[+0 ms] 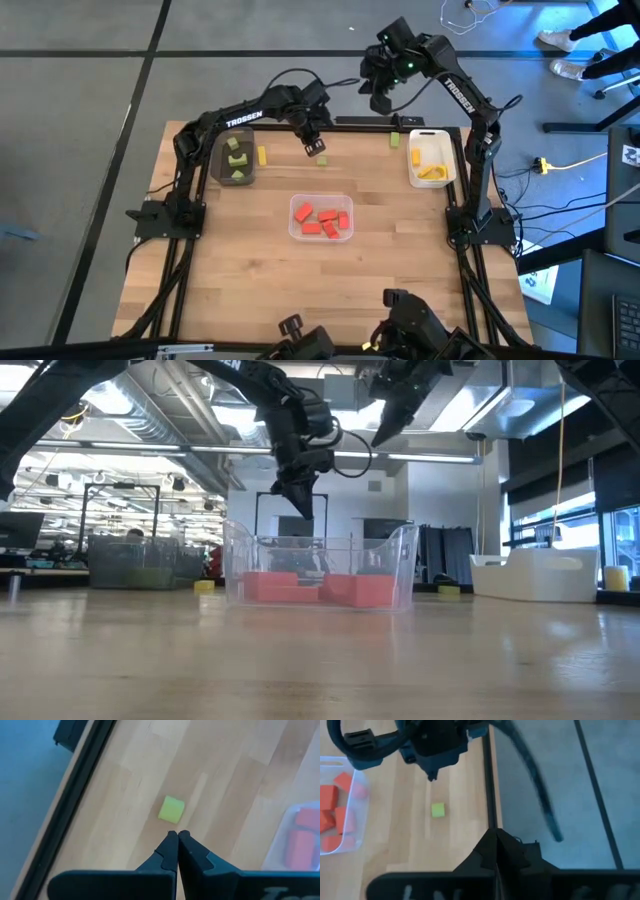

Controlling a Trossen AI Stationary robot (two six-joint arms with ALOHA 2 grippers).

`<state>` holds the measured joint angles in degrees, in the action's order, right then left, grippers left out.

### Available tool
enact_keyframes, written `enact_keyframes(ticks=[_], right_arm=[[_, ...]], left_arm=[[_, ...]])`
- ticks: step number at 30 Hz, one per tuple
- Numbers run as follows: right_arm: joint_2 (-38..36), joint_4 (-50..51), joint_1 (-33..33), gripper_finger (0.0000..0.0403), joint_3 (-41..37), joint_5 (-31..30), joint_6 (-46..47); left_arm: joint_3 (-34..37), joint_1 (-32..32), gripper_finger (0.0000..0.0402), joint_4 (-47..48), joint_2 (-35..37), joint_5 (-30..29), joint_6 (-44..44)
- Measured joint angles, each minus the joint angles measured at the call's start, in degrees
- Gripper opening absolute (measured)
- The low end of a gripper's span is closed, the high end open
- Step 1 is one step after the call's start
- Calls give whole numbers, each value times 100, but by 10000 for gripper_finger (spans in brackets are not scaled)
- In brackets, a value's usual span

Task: Sort & place blocks by color
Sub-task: Put the green block into the black bin

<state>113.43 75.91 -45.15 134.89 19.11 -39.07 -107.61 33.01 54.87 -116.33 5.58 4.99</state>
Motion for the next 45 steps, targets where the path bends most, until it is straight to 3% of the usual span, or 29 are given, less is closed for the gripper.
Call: enact_keyframes(ticks=[4, 9, 16, 23, 31, 45], right_arm=[[0, -181, 0, 1, 0, 0, 0], [0, -301, 2, 4, 0, 0, 0], [0, -301, 2, 11, 0, -2, 2], [0, -308, 2, 11, 0, -2, 0], [2, -330, 2, 12, 0, -2, 1], [4, -372, 2, 12, 0, -2, 0]], left_arm=[[4, 2, 0, 181, -2, 8, -178], [11, 19, 16, 393, -85, 424, -190], [133, -66, 111, 176, -322, 548, -29], [323, 54, 183, 72, -807, 1303, 1017], [417, 149, 192, -577, -1100, 1005, 2503], [417, 131, 193, -1206, -1343, 672, 2627]])
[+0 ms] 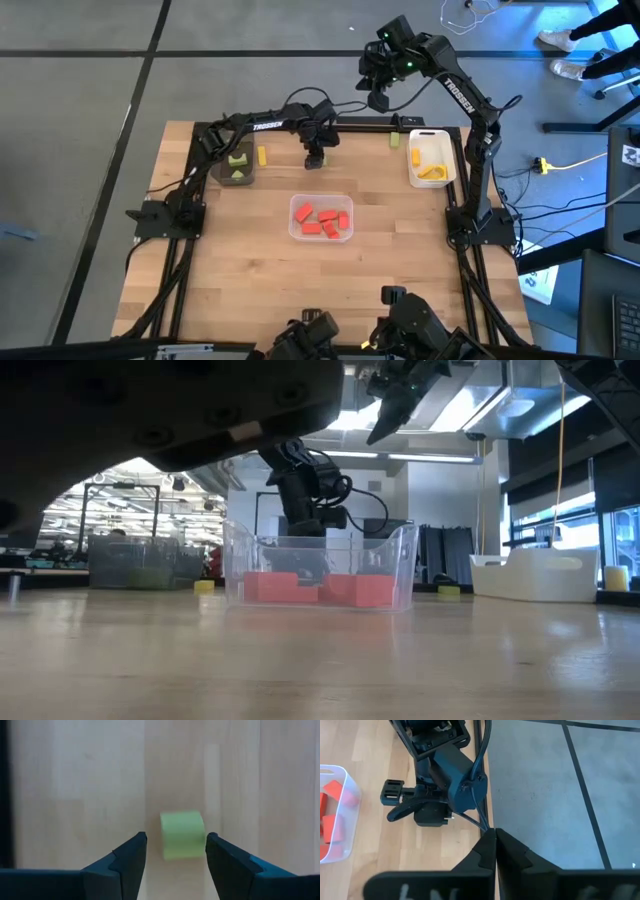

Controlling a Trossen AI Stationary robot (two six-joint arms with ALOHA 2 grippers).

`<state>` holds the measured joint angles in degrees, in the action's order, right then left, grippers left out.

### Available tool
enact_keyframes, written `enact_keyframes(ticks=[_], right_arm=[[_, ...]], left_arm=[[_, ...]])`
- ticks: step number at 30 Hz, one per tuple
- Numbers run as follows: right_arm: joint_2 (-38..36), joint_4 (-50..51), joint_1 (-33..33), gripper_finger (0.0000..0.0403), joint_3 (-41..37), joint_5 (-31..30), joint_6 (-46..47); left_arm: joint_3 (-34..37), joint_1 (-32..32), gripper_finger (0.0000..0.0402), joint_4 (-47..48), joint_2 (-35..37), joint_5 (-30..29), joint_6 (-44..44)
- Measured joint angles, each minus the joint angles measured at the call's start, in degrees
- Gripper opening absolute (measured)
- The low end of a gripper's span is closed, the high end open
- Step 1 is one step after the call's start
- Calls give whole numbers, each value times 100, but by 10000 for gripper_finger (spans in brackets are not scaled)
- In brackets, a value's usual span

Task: Sort & place blocks by color
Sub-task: Put the green block into the black bin

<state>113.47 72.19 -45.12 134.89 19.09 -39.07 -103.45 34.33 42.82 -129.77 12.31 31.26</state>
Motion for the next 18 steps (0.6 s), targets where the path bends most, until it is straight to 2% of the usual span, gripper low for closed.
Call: enact_keyframes(ticks=[14, 18], right_arm=[[0, -23, 0, 12, 0, 0, 0], [0, -34, 0, 12, -1, 0, 1]], left_arm=[[-4, -25, 193, 111, -30, -60, -38], [-17, -13, 192, 151, -267, 272, -248]])
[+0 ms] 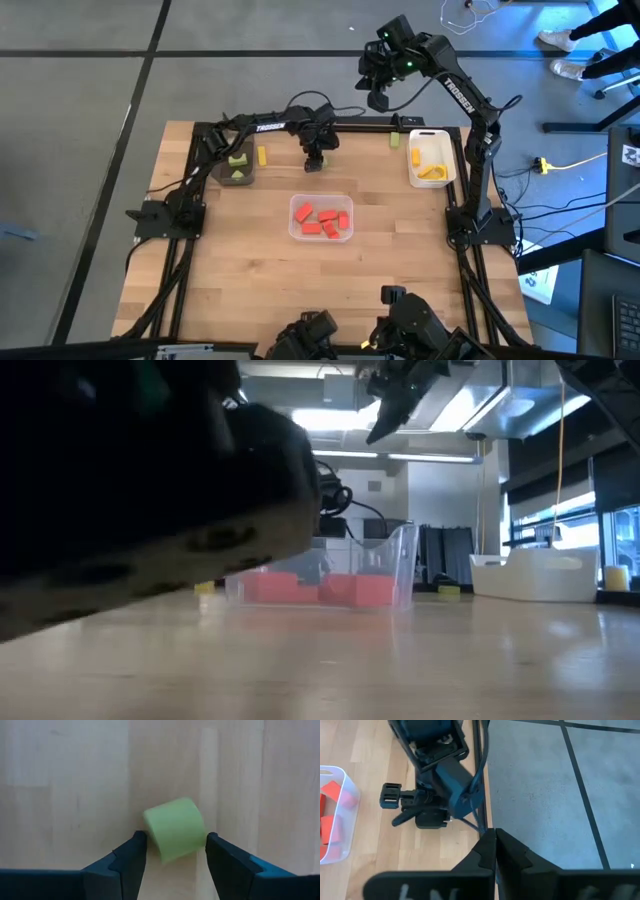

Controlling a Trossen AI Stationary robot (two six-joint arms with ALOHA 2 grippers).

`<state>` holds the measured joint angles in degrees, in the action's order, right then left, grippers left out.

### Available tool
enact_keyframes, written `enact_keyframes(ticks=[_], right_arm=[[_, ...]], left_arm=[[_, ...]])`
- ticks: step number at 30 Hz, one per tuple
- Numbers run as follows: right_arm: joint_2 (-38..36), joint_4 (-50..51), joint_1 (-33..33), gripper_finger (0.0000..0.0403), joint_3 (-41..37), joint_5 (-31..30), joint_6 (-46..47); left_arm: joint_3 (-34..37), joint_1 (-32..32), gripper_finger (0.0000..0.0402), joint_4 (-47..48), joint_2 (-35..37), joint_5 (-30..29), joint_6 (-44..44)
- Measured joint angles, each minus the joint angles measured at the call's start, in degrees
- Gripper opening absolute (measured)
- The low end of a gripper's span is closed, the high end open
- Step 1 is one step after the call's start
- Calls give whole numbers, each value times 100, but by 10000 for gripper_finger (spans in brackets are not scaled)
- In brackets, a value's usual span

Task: Sort & place blocks by color
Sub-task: Put the green block into the black bin

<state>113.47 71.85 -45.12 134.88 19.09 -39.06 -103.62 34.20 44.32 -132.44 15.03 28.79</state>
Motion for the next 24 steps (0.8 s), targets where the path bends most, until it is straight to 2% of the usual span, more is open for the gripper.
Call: enact_keyframes(ticks=[4, 11, 20, 24], right_arm=[[0, -13, 0, 12, -1, 0, -1], [0, -54, 0, 12, -1, 0, 0], [0, -52, 0, 12, -1, 0, -1], [0, -52, 0, 12, -1, 0, -1]], left_arm=[[-8, 117, 192, -47, -4, 293, 25], [-8, 118, 190, -32, -13, 297, 120], [-6, 31, 129, -14, -17, 242, 180], [-6, 19, 116, 21, -17, 258, 142]])
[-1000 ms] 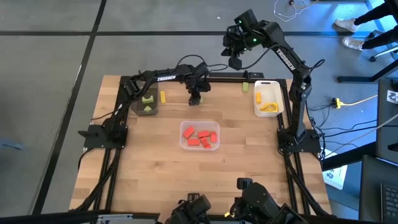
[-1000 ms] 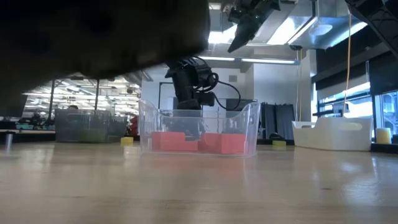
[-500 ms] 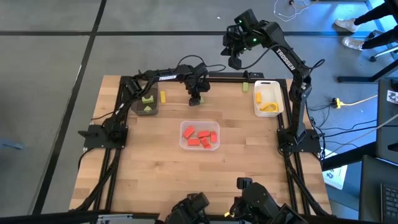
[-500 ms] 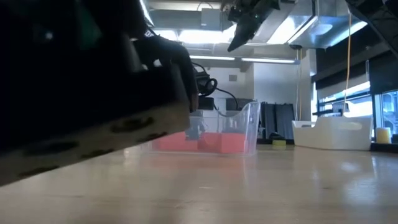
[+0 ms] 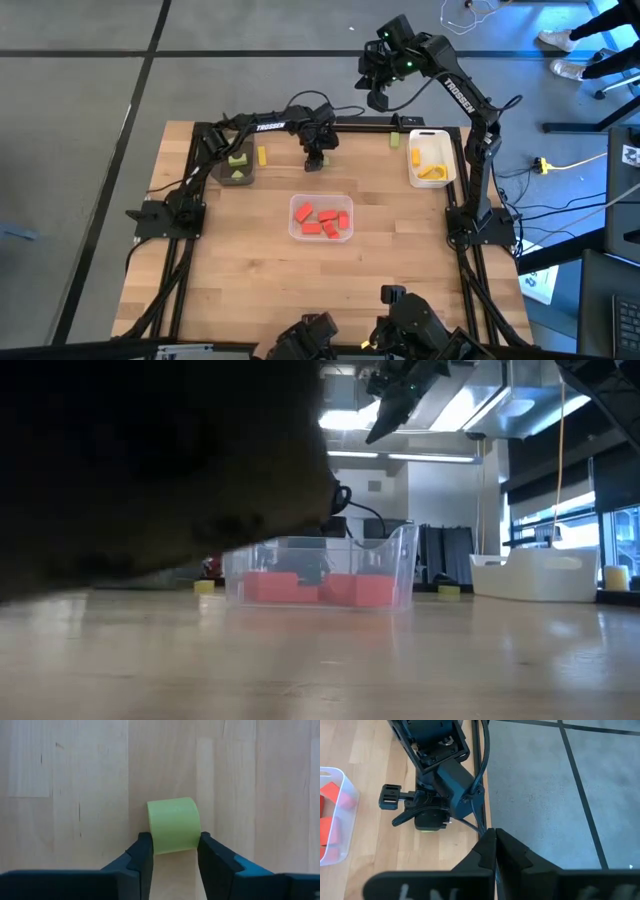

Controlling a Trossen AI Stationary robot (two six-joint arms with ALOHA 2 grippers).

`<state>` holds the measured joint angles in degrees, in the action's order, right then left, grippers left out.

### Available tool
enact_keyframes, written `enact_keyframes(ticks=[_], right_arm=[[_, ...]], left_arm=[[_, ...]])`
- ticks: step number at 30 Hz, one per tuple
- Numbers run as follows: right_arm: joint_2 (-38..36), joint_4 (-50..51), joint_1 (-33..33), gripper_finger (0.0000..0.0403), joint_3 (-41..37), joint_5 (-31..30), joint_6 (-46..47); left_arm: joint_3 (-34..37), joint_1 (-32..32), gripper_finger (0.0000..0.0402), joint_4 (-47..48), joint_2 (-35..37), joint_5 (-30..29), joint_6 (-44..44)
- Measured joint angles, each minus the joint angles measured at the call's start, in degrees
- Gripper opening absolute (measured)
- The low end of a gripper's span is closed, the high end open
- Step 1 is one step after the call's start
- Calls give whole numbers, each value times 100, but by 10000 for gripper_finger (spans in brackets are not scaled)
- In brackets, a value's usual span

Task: Sort & place blocks by color
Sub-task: Put the green block into the black bin

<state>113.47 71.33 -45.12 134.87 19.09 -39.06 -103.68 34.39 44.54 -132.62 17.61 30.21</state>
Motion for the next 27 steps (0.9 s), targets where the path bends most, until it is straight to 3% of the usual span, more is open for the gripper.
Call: enact_keyframes(ticks=[19, 27], right_arm=[[0, -104, 0, 12, 0, 0, 1], [0, 215, -2, 12, 0, 304, -13]], left_arm=[[-101, 170, 115, 1072, 858, -106, -544], [-107, 465, 115, 1523, 1372, -786, -1176]])
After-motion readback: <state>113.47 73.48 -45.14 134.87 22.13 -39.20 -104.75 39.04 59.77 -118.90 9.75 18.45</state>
